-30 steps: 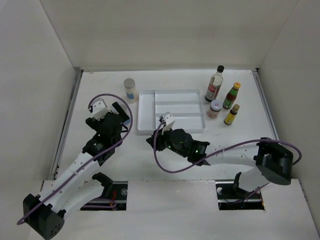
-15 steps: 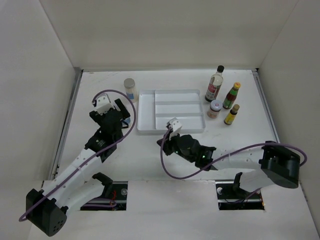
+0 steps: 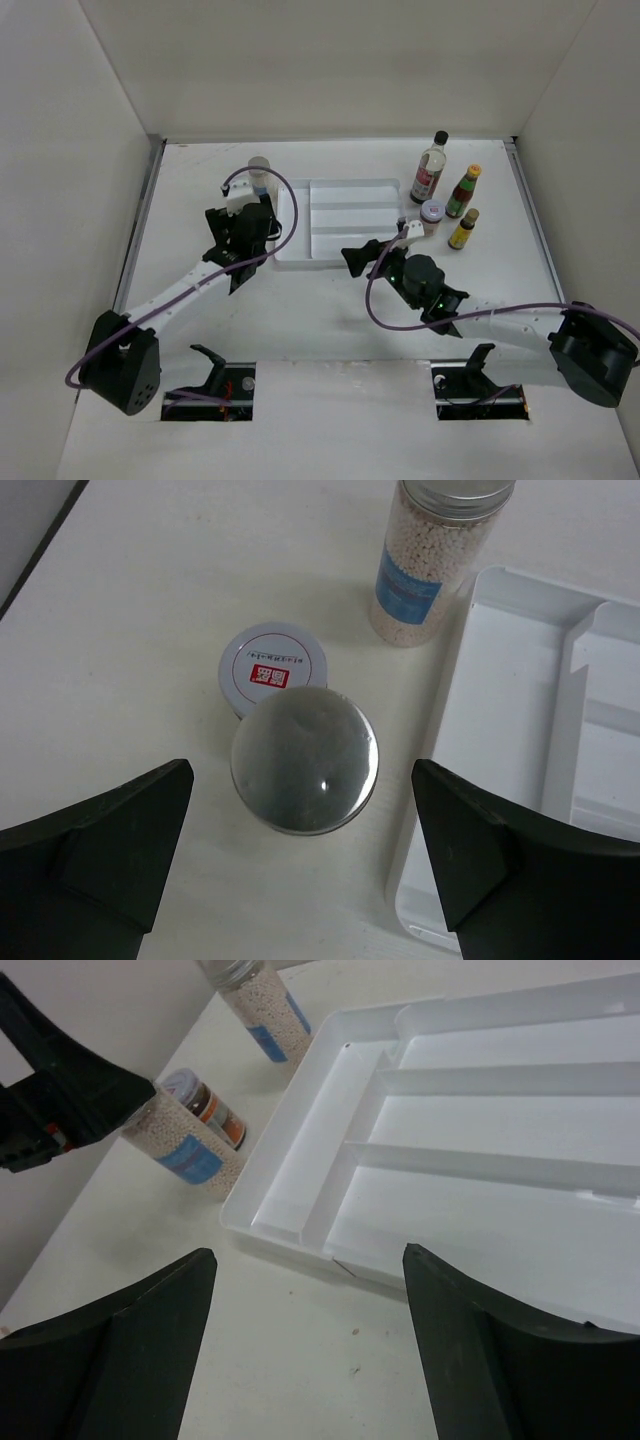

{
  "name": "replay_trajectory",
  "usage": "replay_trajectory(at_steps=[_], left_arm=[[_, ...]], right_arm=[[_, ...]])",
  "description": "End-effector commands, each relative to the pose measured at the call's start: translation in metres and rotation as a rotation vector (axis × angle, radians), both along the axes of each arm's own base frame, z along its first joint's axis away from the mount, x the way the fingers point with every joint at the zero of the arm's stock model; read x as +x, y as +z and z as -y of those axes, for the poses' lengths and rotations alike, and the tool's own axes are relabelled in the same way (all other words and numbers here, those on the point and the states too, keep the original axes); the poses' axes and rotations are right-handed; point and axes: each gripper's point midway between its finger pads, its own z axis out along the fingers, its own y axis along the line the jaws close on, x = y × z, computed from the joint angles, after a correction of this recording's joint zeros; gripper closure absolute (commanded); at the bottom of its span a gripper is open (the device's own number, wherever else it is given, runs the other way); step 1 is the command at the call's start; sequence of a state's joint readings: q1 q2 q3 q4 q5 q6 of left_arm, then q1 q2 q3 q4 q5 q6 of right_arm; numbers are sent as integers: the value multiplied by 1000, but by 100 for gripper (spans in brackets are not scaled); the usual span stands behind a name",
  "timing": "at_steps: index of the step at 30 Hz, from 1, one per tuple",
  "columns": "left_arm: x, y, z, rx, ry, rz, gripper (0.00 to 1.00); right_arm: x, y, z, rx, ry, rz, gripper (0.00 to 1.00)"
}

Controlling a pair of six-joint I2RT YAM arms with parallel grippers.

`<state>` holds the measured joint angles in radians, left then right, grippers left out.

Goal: Organize the condiment bottles

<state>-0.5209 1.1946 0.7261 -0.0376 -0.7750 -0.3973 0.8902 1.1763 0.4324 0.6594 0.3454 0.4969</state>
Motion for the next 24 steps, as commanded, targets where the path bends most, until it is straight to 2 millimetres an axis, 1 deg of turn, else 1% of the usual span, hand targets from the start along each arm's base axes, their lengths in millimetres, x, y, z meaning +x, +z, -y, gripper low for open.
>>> replay_trajectory(at_steps=[1, 4, 5, 9, 10, 12, 14, 16, 18, 21, 24], left_arm=[[23, 26, 5, -35, 3, 82, 7], [32, 24, 4, -30, 16, 76, 10], [34, 21, 5, -29, 13, 72, 12], [41, 15, 5, -38, 22, 76, 23], [42, 15, 5, -39, 21, 75, 27], [45, 15, 9, -49, 6, 75, 40], [46, 18, 12, -56, -3, 84, 52], [45, 34, 15, -72, -8, 118, 59], [43, 60, 17, -93, -13, 175, 62], [40, 102, 24, -124, -33, 270, 63], [43, 141, 43, -135, -74, 347, 64]], right_arm=[[-2, 14, -13, 76, 50, 11, 16], [0, 8, -14, 63, 49, 0, 16], [1, 10, -13, 67, 46, 1, 16], [3, 14, -3, 80, 17, 14, 16], [5, 14, 0, 83, 6, 13, 16], [5, 16, 3, 95, -1, 11, 16], [2, 23, 7, 111, -1, 29, 16], [4, 27, 15, 124, -30, 41, 16], [7, 28, 25, 136, -65, 46, 16], [7, 35, 35, 167, -87, 60, 15], [11, 33, 47, 178, -135, 61, 15]])
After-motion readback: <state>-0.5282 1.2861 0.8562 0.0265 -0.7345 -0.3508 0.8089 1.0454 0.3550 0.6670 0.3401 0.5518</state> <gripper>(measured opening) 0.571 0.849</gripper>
